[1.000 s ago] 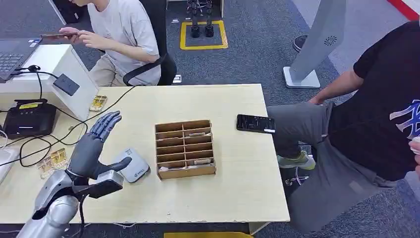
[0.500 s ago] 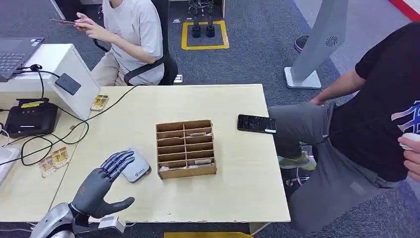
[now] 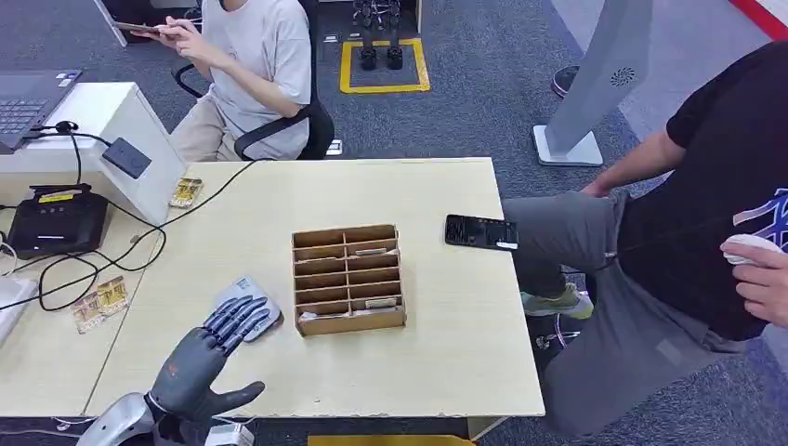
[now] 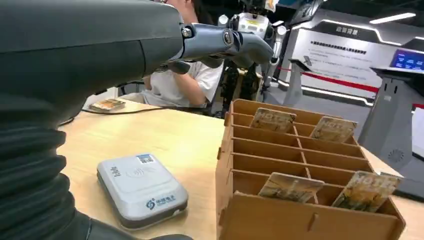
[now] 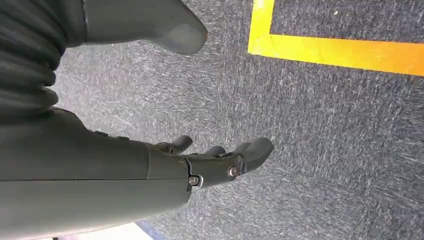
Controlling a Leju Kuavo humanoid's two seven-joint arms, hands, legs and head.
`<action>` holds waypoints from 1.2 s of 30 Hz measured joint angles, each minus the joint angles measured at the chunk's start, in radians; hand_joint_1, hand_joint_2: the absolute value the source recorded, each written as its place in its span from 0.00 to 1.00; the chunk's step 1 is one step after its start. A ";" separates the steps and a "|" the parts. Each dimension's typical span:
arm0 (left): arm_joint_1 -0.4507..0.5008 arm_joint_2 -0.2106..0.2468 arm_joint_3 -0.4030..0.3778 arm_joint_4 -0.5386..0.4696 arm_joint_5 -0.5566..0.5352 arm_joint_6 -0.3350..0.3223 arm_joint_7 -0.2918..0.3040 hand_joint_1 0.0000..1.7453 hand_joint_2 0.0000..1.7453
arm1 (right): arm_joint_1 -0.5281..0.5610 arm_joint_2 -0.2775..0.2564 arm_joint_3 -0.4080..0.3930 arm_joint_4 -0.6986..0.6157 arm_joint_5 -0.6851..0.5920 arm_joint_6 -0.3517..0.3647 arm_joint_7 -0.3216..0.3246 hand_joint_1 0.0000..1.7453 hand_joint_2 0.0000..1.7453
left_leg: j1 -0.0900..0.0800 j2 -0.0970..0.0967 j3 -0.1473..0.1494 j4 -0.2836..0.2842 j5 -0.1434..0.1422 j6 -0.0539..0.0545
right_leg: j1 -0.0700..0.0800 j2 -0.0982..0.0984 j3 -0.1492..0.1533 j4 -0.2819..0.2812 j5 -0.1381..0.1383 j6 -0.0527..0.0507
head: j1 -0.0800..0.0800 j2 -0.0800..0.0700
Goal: Pass the card to the sensor for recognition and then transmit it.
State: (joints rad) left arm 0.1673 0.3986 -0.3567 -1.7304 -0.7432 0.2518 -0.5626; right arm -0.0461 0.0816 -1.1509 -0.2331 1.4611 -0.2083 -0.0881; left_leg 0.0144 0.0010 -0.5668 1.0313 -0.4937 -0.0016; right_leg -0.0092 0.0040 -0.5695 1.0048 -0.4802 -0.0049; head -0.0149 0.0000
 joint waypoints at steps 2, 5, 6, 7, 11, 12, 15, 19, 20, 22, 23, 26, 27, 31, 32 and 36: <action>-0.014 -0.003 -0.021 0.011 -0.042 0.023 0.022 0.00 1.00 | 0.000 0.001 0.000 0.000 0.005 0.000 0.000 0.00 1.00 | 0.000 0.000 0.000 0.000 0.000 0.000 | 0.000 0.000 0.000 0.000 0.000 0.000 | 0.000 0.000; -0.044 -0.013 -0.058 0.034 -0.093 0.071 0.047 0.00 1.00 | -0.002 0.003 0.000 0.000 0.006 -0.002 0.001 0.00 1.00 | 0.000 0.000 0.000 0.000 0.000 0.000 | 0.000 0.000 0.000 0.000 0.000 0.000 | 0.001 0.000; -0.054 -0.016 -0.075 0.043 -0.125 0.098 0.066 0.00 1.00 | -0.003 0.003 0.000 0.000 0.006 -0.001 0.004 0.00 1.00 | 0.000 0.000 0.000 0.000 0.000 0.000 | 0.000 0.000 0.000 0.000 0.000 0.000 | 0.000 0.000; -0.064 -0.019 -0.089 0.049 -0.142 0.116 0.077 0.00 1.00 | -0.003 0.003 0.000 0.000 0.007 -0.001 0.007 0.00 1.00 | 0.000 0.000 0.000 0.000 0.000 0.000 | 0.000 0.000 0.000 0.000 0.000 0.000 | 0.000 0.000; -0.088 -0.030 -0.135 0.073 -0.166 0.135 0.093 0.00 1.00 | -0.004 0.004 0.000 0.000 0.007 -0.001 0.008 0.00 1.00 | 0.000 0.000 0.000 0.000 0.000 0.000 | 0.000 0.000 0.000 0.000 0.001 0.000 | 0.000 0.000; -0.091 -0.031 -0.140 0.077 -0.170 0.137 0.096 0.00 1.00 | -0.004 0.004 0.000 0.000 0.007 -0.001 0.010 0.00 1.00 | 0.000 0.000 0.000 0.000 0.000 0.000 | 0.000 0.000 0.000 0.000 0.001 0.000 | 0.000 0.000; -0.105 -0.034 -0.160 0.092 -0.212 0.158 0.140 0.00 1.00 | -0.005 0.004 -0.002 0.000 0.007 -0.001 0.016 0.00 1.00 | 0.000 0.000 0.000 0.000 0.000 0.000 | 0.000 0.000 0.000 0.000 0.000 -0.001 | 0.000 0.000; -0.129 -0.045 -0.196 0.111 -0.247 0.200 0.196 0.00 1.00 | -0.005 0.005 -0.006 0.000 0.006 -0.001 0.017 0.00 1.00 | 0.000 0.000 0.000 0.000 0.000 0.000 | 0.000 0.000 0.000 0.000 0.000 -0.001 | 0.000 0.000; -0.136 -0.053 -0.204 0.116 -0.254 0.209 0.207 0.00 1.00 | -0.005 0.005 -0.007 0.000 0.006 -0.001 0.018 0.00 1.00 | 0.000 0.000 0.000 0.000 0.000 0.000 | 0.000 0.000 0.000 0.000 0.000 -0.001 | 0.000 0.000; -0.148 -0.063 -0.218 0.124 -0.270 0.222 0.230 0.00 1.00 | -0.005 0.005 -0.008 0.000 0.006 -0.001 0.018 0.00 1.00 | 0.000 0.000 0.000 0.000 0.000 0.000 | 0.000 0.000 0.000 0.000 0.000 0.000 | 0.000 0.000; -0.154 -0.067 -0.224 0.128 -0.276 0.229 0.241 0.00 1.00 | -0.005 0.005 -0.008 0.000 0.005 -0.001 0.018 0.00 1.00 | 0.000 0.000 0.000 0.000 0.000 0.000 | 0.000 0.000 0.000 0.000 0.001 0.000 | 0.000 0.000; -0.166 -0.083 -0.236 0.140 -0.283 0.243 0.264 0.00 1.00 | -0.005 0.005 -0.013 0.000 0.005 -0.001 0.019 0.00 1.00 | 0.000 0.000 0.000 0.000 0.000 0.000 | 0.000 0.000 0.000 0.000 0.001 0.000 | 0.000 0.000; -0.169 -0.087 -0.239 0.143 -0.285 0.244 0.270 0.00 1.00 | -0.005 0.005 -0.015 0.000 0.005 -0.001 0.019 0.00 1.00 | 0.000 0.000 0.000 0.000 0.000 0.000 | 0.000 0.000 0.000 0.000 0.001 0.000 | 0.001 0.000; -0.173 -0.101 -0.243 0.155 -0.343 0.245 0.328 0.00 1.00 | -0.005 0.005 -0.022 0.000 0.005 -0.001 0.027 0.00 1.00 | 0.000 0.000 0.000 0.000 0.000 0.000 | 0.000 0.000 0.000 0.000 0.000 -0.001 | 0.000 0.000; -0.174 -0.103 -0.243 0.159 -0.355 0.245 0.341 0.00 1.00 | -0.005 0.005 -0.023 0.000 0.005 -0.001 0.028 0.00 1.00 | 0.000 0.000 0.000 0.000 0.000 0.000 | 0.000 0.000 0.000 0.000 0.000 -0.001 | 0.000 0.000; -0.177 -0.113 -0.244 0.177 -0.369 0.244 0.364 0.00 1.00 | -0.005 0.005 -0.026 0.000 0.005 -0.002 0.031 0.00 1.00 | 0.000 0.000 0.000 0.000 0.000 0.000 | 0.000 0.000 -0.001 0.000 0.000 -0.001 | 0.000 0.000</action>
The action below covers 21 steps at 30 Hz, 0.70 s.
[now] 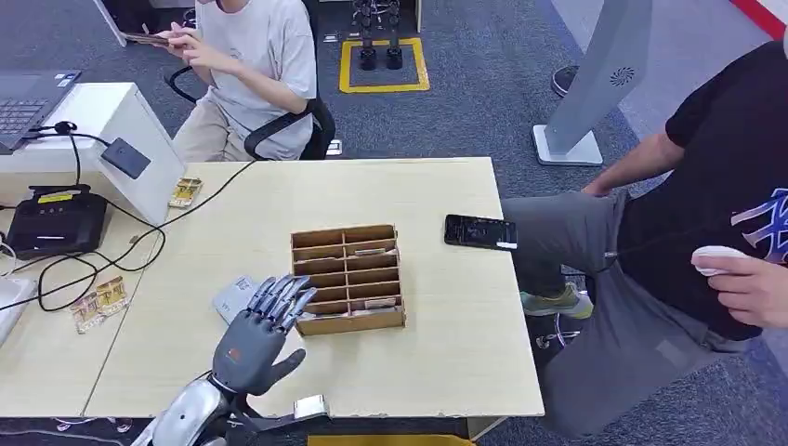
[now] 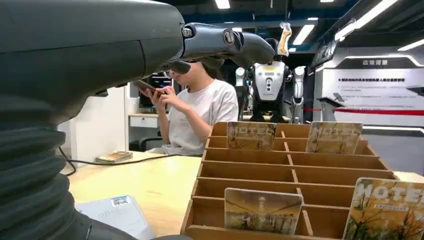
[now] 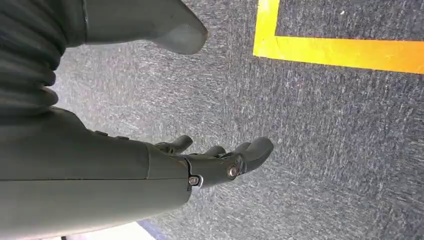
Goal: Pass the card to the sensor for recognition and then transmit it.
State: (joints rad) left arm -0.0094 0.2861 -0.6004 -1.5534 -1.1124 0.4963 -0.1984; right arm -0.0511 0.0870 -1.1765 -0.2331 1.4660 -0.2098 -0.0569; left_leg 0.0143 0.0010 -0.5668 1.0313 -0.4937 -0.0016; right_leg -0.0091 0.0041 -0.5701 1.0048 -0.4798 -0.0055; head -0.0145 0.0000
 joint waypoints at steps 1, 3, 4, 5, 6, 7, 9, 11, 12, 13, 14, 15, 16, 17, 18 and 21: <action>0.000 -0.001 0.000 0.004 -0.001 0.000 0.002 0.00 1.00 | 0.000 0.000 0.000 0.000 0.000 0.000 0.000 0.00 1.00 | 0.000 0.000 0.000 0.000 0.000 0.000 | 0.000 0.000 0.000 0.000 0.000 0.000 | 0.000 0.000; 0.000 -0.005 0.000 0.011 -0.002 0.000 0.005 0.00 1.00 | 0.000 0.000 -0.001 0.000 0.000 0.000 0.000 0.00 1.00 | 0.000 0.000 0.000 0.000 0.000 0.000 | 0.000 0.000 0.000 0.000 0.000 0.000 | 0.000 0.000; 0.000 -0.005 0.000 0.013 -0.002 0.000 0.006 0.00 1.00 | 0.000 0.000 -0.002 0.000 0.000 0.000 0.000 0.00 1.00 | 0.000 0.000 0.000 0.000 0.000 0.000 | 0.000 0.000 0.000 0.000 0.000 0.000 | 0.000 0.000; -0.001 -0.006 0.000 0.016 -0.002 0.000 0.006 0.00 1.00 | 0.000 0.000 -0.002 0.000 0.000 0.000 0.000 0.00 1.00 | 0.000 0.000 0.000 0.000 0.000 0.000 | 0.000 0.000 0.000 0.000 0.000 0.000 | 0.000 0.000; -0.001 -0.006 0.000 0.019 -0.002 0.000 0.006 0.00 1.00 | 0.000 0.000 -0.002 0.000 0.000 0.000 0.000 0.00 1.00 | 0.000 0.000 0.000 0.000 0.000 0.000 | 0.000 0.000 0.000 0.000 0.000 0.000 | 0.000 0.000; -0.001 -0.007 0.000 0.021 -0.002 0.000 0.006 0.00 1.00 | 0.000 0.000 -0.002 0.000 0.000 0.000 0.000 0.00 1.00 | 0.000 0.000 0.000 0.000 0.000 0.000 | 0.000 0.000 0.000 0.000 0.000 0.000 | 0.000 0.000; -0.001 -0.009 0.000 0.024 -0.003 0.000 0.007 0.00 1.00 | 0.000 0.000 -0.003 0.000 0.000 0.000 0.000 0.00 1.00 | 0.000 0.000 0.000 0.000 0.000 0.000 | 0.000 0.000 0.000 0.000 0.000 0.000 | 0.000 0.000; -0.001 -0.010 0.000 0.028 -0.014 0.000 0.017 0.00 1.00 | 0.000 0.000 -0.003 0.000 0.000 0.000 0.000 0.00 1.00 | 0.000 0.000 0.000 0.000 0.000 0.000 | 0.000 0.000 0.000 0.000 0.000 0.000 | 0.000 0.000; -0.001 -0.010 0.000 0.029 -0.019 0.000 0.023 0.00 1.00 | 0.000 0.000 -0.004 0.000 0.000 0.000 0.000 0.00 1.00 | 0.000 0.000 0.000 0.000 0.000 0.000 | 0.000 0.000 0.000 0.000 0.000 0.000 | 0.000 0.000; -0.001 -0.010 0.000 0.032 -0.019 -0.001 0.027 0.00 1.00 | 0.000 0.000 -0.005 0.000 0.000 0.000 0.001 0.00 1.00 | 0.000 0.000 0.000 0.000 0.000 0.000 | 0.000 0.000 0.000 0.000 0.000 0.000 | 0.000 0.000; -0.001 -0.010 0.000 0.034 -0.021 -0.002 0.031 0.00 1.00 | 0.000 0.000 -0.005 0.000 0.000 0.000 0.003 0.00 1.00 | 0.000 0.000 0.000 0.000 0.000 0.000 | 0.000 0.000 0.000 0.000 0.000 0.000 | 0.000 0.000; -0.001 -0.010 0.000 0.038 -0.022 -0.002 0.033 0.00 1.00 | 0.000 0.000 -0.005 0.000 0.001 0.000 0.005 0.00 1.00 | 0.000 0.000 0.000 0.000 0.000 0.000 | 0.000 0.000 0.000 0.000 0.000 0.000 | 0.000 0.000; -0.001 -0.010 0.000 0.041 -0.024 -0.003 0.035 0.00 1.00 | 0.000 0.000 -0.005 0.000 0.002 0.000 0.005 0.00 1.00 | 0.000 0.000 0.000 0.000 0.000 0.000 | 0.000 0.000 0.000 0.000 0.000 0.000 | 0.000 0.000; -0.001 -0.010 0.000 0.044 -0.027 -0.003 0.038 0.00 1.00 | 0.000 0.000 -0.005 0.000 0.002 0.000 0.006 0.00 1.00 | 0.000 0.000 0.000 0.000 0.000 0.000 | 0.000 0.000 0.000 0.000 0.000 0.000 | 0.000 0.000; -0.001 -0.010 0.000 0.048 -0.029 -0.003 0.040 0.00 1.00 | 0.000 0.000 -0.005 0.000 0.002 0.000 0.006 0.00 1.00 | 0.000 0.000 0.000 0.000 0.000 0.000 | 0.000 0.000 0.000 0.000 0.000 0.000 | 0.000 0.000; -0.001 -0.010 0.000 0.057 -0.029 -0.003 0.040 0.00 1.00 | 0.000 0.001 -0.005 0.000 0.002 0.000 0.006 0.00 1.00 | 0.000 0.000 0.000 0.000 0.000 0.000 | 0.000 0.000 0.000 0.000 0.000 0.000 | 0.000 0.000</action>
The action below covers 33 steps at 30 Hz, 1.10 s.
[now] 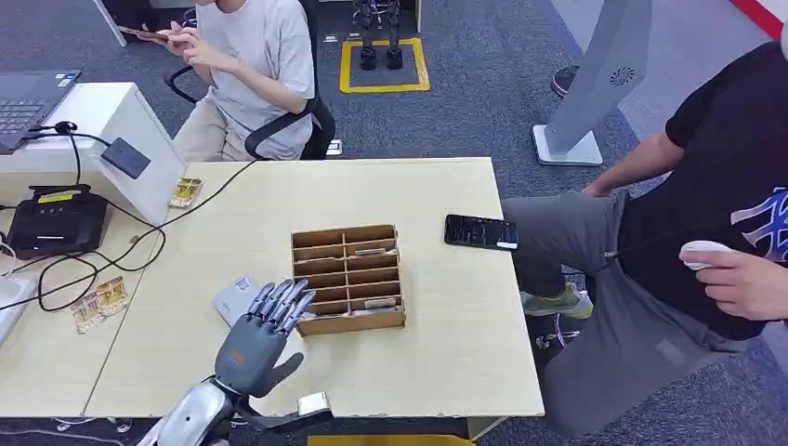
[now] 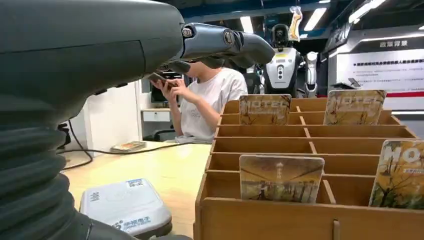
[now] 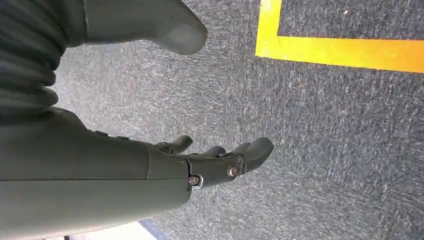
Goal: Pass the card to the sensor for recognition and then transmit it.
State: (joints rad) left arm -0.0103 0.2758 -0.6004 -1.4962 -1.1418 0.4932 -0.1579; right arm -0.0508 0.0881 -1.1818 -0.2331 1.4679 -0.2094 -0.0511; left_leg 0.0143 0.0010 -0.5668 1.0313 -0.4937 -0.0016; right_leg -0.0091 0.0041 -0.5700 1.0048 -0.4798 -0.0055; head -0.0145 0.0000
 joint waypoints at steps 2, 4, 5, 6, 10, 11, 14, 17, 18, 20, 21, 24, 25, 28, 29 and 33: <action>0.000 0.000 0.000 0.005 0.000 0.000 0.001 0.00 1.00 | 0.000 0.001 0.000 0.000 0.000 0.000 0.000 0.00 1.00 | 0.000 0.000 0.000 0.000 0.000 0.000 | 0.000 0.000 0.000 0.000 0.000 0.000 | 0.000 0.000; 0.000 0.000 0.000 0.010 0.000 0.000 0.001 0.00 1.00 | 0.000 0.002 0.000 0.000 0.000 0.000 0.000 0.00 1.00 | 0.000 0.000 0.000 0.000 0.000 0.000 | 0.000 0.000 0.000 0.000 0.000 0.000 | 0.000 0.000; 0.000 0.000 0.000 0.012 0.000 0.000 0.001 0.00 1.00 | 0.000 0.002 0.000 0.000 0.000 0.000 0.000 0.00 1.00 | 0.000 0.000 0.000 0.000 0.000 0.000 | 0.000 0.000 0.000 0.000 0.000 0.000 | 0.000 0.000; 0.000 0.000 0.000 0.014 0.000 0.000 0.001 0.00 1.00 | 0.000 0.002 0.000 0.000 0.000 0.000 0.000 0.00 1.00 | 0.000 0.000 0.000 0.000 0.000 0.000 | 0.000 0.000 0.000 0.000 0.000 0.000 | 0.000 0.000; 0.000 0.000 0.000 0.017 0.000 -0.003 0.001 0.00 1.00 | 0.000 0.002 0.000 0.000 0.000 0.000 0.000 0.00 1.00 | 0.000 0.000 0.000 0.000 0.000 0.000 | 0.000 0.000 0.000 0.000 0.000 0.000 | 0.000 0.000; 0.000 -0.002 0.000 0.018 0.000 -0.004 0.001 0.00 1.00 | 0.000 0.002 0.000 0.000 0.000 0.000 0.000 0.00 1.00 | 0.000 0.000 0.000 0.000 0.000 0.000 | 0.000 0.000 0.000 0.000 0.000 0.000 | 0.000 0.000; 0.000 -0.006 0.000 0.023 0.000 -0.013 0.002 0.00 1.00 | 0.000 0.002 0.000 0.000 0.000 0.000 0.000 0.00 1.00 | 0.000 0.000 0.000 0.000 0.000 0.000 | 0.000 0.000 0.000 0.000 0.000 0.000 | 0.000 0.000; -0.003 -0.016 -0.001 0.029 -0.013 -0.015 0.011 0.00 1.00 | 0.000 0.002 0.000 0.000 0.000 0.000 0.002 0.00 1.00 | 0.000 0.000 0.000 0.000 0.000 0.000 | 0.000 0.000 0.000 0.000 0.000 0.000 | 0.000 0.000; -0.004 -0.020 -0.002 0.030 -0.018 -0.015 0.012 0.00 1.00 | 0.000 0.002 0.000 0.000 0.000 0.000 0.003 0.00 1.00 | 0.000 0.000 0.000 0.000 0.000 0.000 | 0.000 0.000 0.000 0.000 0.000 0.000 | 0.000 0.000; -0.009 -0.030 -0.011 0.037 -0.029 -0.015 0.019 0.00 1.00 | 0.000 0.003 0.000 0.000 0.000 0.000 0.009 0.00 1.00 | 0.000 0.000 0.000 0.000 0.000 0.000 | 0.000 0.000 0.000 0.000 0.000 0.000 | 0.000 0.000; -0.011 -0.034 -0.016 0.040 -0.036 -0.013 0.024 0.00 1.00 | 0.000 0.004 0.000 0.000 0.000 0.000 0.009 0.00 1.00 | 0.000 0.000 0.000 0.000 0.000 0.000 | 0.000 0.000 0.000 0.000 0.000 0.000 | 0.000 0.000; -0.017 -0.049 -0.026 0.048 -0.039 -0.011 0.032 0.00 1.00 | 0.000 0.004 -0.001 0.000 0.000 0.000 0.012 0.00 1.00 | 0.000 0.000 0.000 0.000 0.000 0.000 | 0.000 0.000 0.000 0.000 0.000 0.000 | 0.000 0.000; -0.020 -0.055 -0.030 0.049 -0.034 -0.011 0.032 0.00 1.00 | 0.000 0.004 -0.001 0.000 0.000 0.000 0.012 0.00 1.00 | 0.000 0.000 0.000 0.000 0.000 0.000 | 0.000 0.000 0.000 0.000 0.000 0.000 | 0.000 0.000; -0.029 -0.068 -0.042 0.053 -0.028 -0.013 0.033 0.00 1.00 | -0.001 0.005 -0.003 0.000 0.000 0.000 0.015 0.00 1.00 | 0.000 0.000 0.000 0.000 0.000 0.000 | 0.000 0.000 0.000 0.000 0.000 0.000 | 0.000 0.000; -0.031 -0.072 -0.044 0.055 -0.026 -0.016 0.034 0.00 1.00 | -0.001 0.005 -0.003 0.000 0.000 0.000 0.015 0.00 1.00 | 0.000 0.000 0.000 0.000 0.000 0.000 | 0.000 0.000 0.000 0.000 0.000 0.000 | 0.000 0.000; -0.037 -0.084 -0.056 0.063 -0.023 -0.023 0.035 0.00 1.00 | -0.002 0.005 -0.007 0.000 0.000 0.000 0.016 0.00 1.00 | 0.000 0.000 0.000 0.000 0.000 0.000 | 0.000 0.000 0.000 0.000 0.000 0.000 | 0.000 0.000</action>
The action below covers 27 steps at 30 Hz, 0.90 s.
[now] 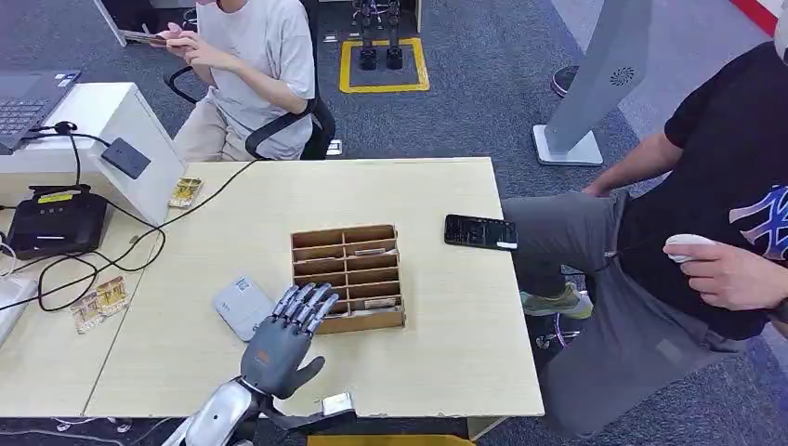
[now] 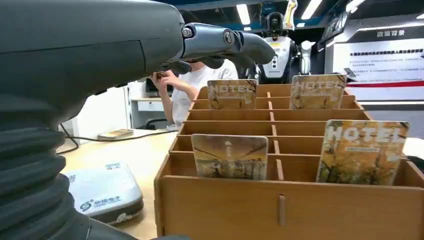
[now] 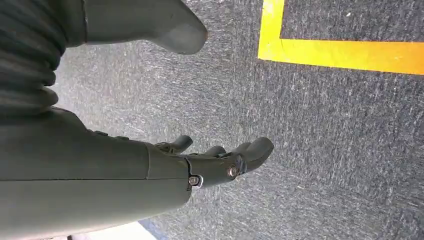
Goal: Pass the card to the sensor for recognition and then transmit it.
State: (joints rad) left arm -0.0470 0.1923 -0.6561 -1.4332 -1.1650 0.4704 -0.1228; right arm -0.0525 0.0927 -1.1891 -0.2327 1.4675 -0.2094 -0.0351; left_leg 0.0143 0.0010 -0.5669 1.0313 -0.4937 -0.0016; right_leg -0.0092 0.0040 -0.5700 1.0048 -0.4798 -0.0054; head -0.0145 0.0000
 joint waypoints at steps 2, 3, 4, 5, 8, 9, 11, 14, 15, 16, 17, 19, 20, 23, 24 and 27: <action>-0.003 -0.004 -0.005 0.003 0.000 -0.001 0.000 0.00 1.00 | 0.000 0.000 -0.003 0.000 0.000 0.000 0.002 0.00 1.00 | 0.000 0.000 0.000 0.000 0.000 0.000 | 0.000 0.000 0.000 0.000 0.000 0.000 | 0.000 0.000; -0.004 -0.005 -0.008 0.005 0.000 -0.001 0.000 0.00 1.00 | 0.000 0.000 -0.004 0.000 0.000 0.000 0.002 0.00 1.00 | 0.000 0.000 0.000 0.000 0.000 0.000 | 0.000 0.000 0.000 0.000 0.000 0.000 | 0.000 0.000; -0.005 -0.005 -0.010 0.007 0.000 -0.001 0.000 0.00 1.00 | 0.000 0.000 -0.004 0.000 0.000 0.000 0.002 0.00 1.00 | 0.000 0.000 0.000 0.000 0.000 0.000 | 0.000 0.000 0.000 0.000 0.000 0.000 | 0.000 0.000; -0.005 -0.007 -0.011 0.008 0.000 -0.002 0.000 0.00 1.00 | 0.000 0.000 -0.005 0.000 0.000 0.000 0.003 0.00 1.00 | 0.000 0.000 0.000 0.000 0.000 0.000 | 0.000 0.000 0.000 0.000 0.000 0.000 | 0.000 0.000; -0.010 -0.009 -0.013 0.013 -0.001 -0.011 0.008 0.00 1.00 | 0.000 0.000 -0.007 0.000 0.000 0.001 0.005 0.00 1.00 | 0.000 0.000 0.000 0.000 0.000 0.000 | 0.000 0.000 0.000 0.000 0.000 0.000 | 0.000 0.000; -0.010 -0.009 -0.013 0.015 -0.002 -0.011 0.008 0.00 1.00 | 0.000 0.000 -0.008 0.000 0.000 0.001 0.005 0.00 1.00 | 0.000 0.000 0.000 0.000 0.000 0.000 | 0.000 0.000 0.000 0.000 0.000 0.000 | 0.000 0.000; -0.012 -0.010 -0.014 0.016 -0.001 -0.011 0.009 0.00 1.00 | 0.000 0.000 -0.008 0.001 0.000 0.001 0.005 0.00 1.00 | 0.000 0.000 0.000 0.000 0.000 0.000 | 0.000 0.000 0.000 0.000 0.000 0.000 | 0.000 0.000; -0.016 -0.011 -0.014 0.019 0.005 -0.016 0.018 0.00 1.00 | 0.000 0.000 -0.009 0.001 0.001 0.001 0.005 0.00 1.00 | 0.000 0.000 0.000 0.000 0.000 0.000 | 0.000 0.000 0.000 0.000 0.000 0.000 | 0.000 0.000; -0.017 -0.011 -0.014 0.020 0.008 -0.019 0.021 0.00 1.00 | 0.000 0.000 -0.009 0.001 0.001 0.001 0.005 0.00 1.00 | 0.000 0.000 0.000 0.000 0.000 0.000 | 0.000 0.000 0.000 0.000 0.000 0.000 | 0.000 0.000; -0.018 -0.011 -0.014 0.022 0.010 -0.021 0.023 0.00 1.00 | 0.000 0.000 -0.009 0.001 0.002 0.002 0.005 0.00 1.00 | 0.000 0.000 0.000 0.000 0.000 0.000 | 0.000 0.000 0.000 0.000 0.000 0.000 | 0.000 0.000; -0.019 -0.011 -0.014 0.024 0.010 -0.022 0.027 0.00 1.00 | 0.000 0.000 -0.009 0.001 0.002 0.002 0.005 0.00 1.00 | 0.000 0.000 0.000 0.000 0.000 0.000 | 0.000 0.000 0.000 0.000 0.000 0.000 | 0.000 0.000; -0.020 -0.010 -0.014 0.027 0.010 -0.023 0.031 0.00 1.00 | 0.000 0.000 -0.010 0.001 0.002 0.003 0.005 0.00 1.00 | 0.000 0.000 0.000 0.000 0.000 0.000 | 0.000 0.000 0.000 0.000 0.000 0.000 | 0.000 0.000; -0.020 -0.010 -0.014 0.029 0.010 -0.024 0.034 0.00 1.00 | 0.000 0.000 -0.010 0.001 0.003 0.003 0.005 0.00 1.00 | 0.000 0.000 0.000 0.000 0.000 0.000 | 0.000 0.000 0.000 0.000 0.000 0.000 | 0.000 0.000; -0.021 -0.011 -0.014 0.034 0.010 -0.029 0.038 0.00 1.00 | 0.000 0.000 -0.010 0.001 0.003 0.003 0.005 0.00 1.00 | 0.000 0.000 0.000 0.000 0.000 0.000 | 0.000 0.000 0.000 0.000 0.000 0.000 | 0.000 0.000; -0.022 -0.011 -0.014 0.036 0.010 -0.029 0.038 0.00 1.00 | 0.000 0.000 -0.010 0.001 0.003 0.003 0.005 0.00 1.00 | 0.000 0.000 0.000 0.000 0.000 0.000 | 0.000 0.000 0.000 0.000 0.000 0.000 | 0.000 0.000; -0.024 -0.011 -0.014 0.041 0.010 -0.029 0.039 0.00 1.00 | 0.000 0.000 -0.010 0.001 0.003 0.005 0.005 0.00 1.00 | 0.000 0.000 0.000 0.000 0.000 0.000 | 0.000 0.000 0.000 0.000 0.000 0.000 | 0.000 0.000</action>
State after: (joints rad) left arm -0.0711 0.1816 -0.6699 -1.3920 -1.1555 0.4417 -0.0843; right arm -0.0528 0.0927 -1.1990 -0.2319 1.4710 -0.2049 -0.0298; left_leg 0.0143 0.0010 -0.5669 1.0313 -0.4937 -0.0016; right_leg -0.0092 0.0041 -0.5700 1.0048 -0.4797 -0.0054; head -0.0145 0.0000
